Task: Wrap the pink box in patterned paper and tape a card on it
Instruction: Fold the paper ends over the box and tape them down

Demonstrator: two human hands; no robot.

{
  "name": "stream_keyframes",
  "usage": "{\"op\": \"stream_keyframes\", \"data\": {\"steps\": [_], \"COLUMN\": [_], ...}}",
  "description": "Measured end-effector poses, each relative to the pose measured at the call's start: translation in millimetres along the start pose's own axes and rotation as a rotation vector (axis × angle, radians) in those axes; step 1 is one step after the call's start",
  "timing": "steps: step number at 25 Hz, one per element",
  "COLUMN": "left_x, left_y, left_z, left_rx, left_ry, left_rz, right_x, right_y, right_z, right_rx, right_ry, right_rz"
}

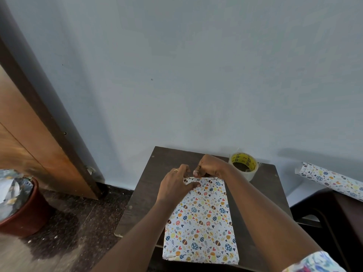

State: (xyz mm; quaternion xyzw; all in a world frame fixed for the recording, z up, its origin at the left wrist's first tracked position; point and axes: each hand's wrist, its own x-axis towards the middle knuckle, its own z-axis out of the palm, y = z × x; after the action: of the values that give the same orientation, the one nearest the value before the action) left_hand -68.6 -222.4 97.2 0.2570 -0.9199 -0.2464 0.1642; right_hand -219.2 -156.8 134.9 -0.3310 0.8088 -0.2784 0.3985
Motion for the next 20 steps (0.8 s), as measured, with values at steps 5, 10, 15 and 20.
{"op": "stream_keyframes", "data": {"steps": [5, 10, 15, 20], "left_x": [0, 0, 1, 6], "left_y": [0, -5, -2, -4], "left_z": [0, 4, 2, 3], "left_rx": [0.051, 0.083, 0.145, 0.217], "left_ry": [0.014, 0.043, 0.01, -0.031], "left_rz": [0.064, 0.144, 0.162, 0.192], "right_x": [3, 7, 18, 25], "right_y": [2, 4, 6, 0], "right_z": [0, 3, 4, 9], "right_rx": [0.027, 0.085, 0.018, -0.019], "right_ry": [0.006, 0.056, 0.095, 0.057], "right_rz": [0.004, 0.09, 0.166, 0.268]}}
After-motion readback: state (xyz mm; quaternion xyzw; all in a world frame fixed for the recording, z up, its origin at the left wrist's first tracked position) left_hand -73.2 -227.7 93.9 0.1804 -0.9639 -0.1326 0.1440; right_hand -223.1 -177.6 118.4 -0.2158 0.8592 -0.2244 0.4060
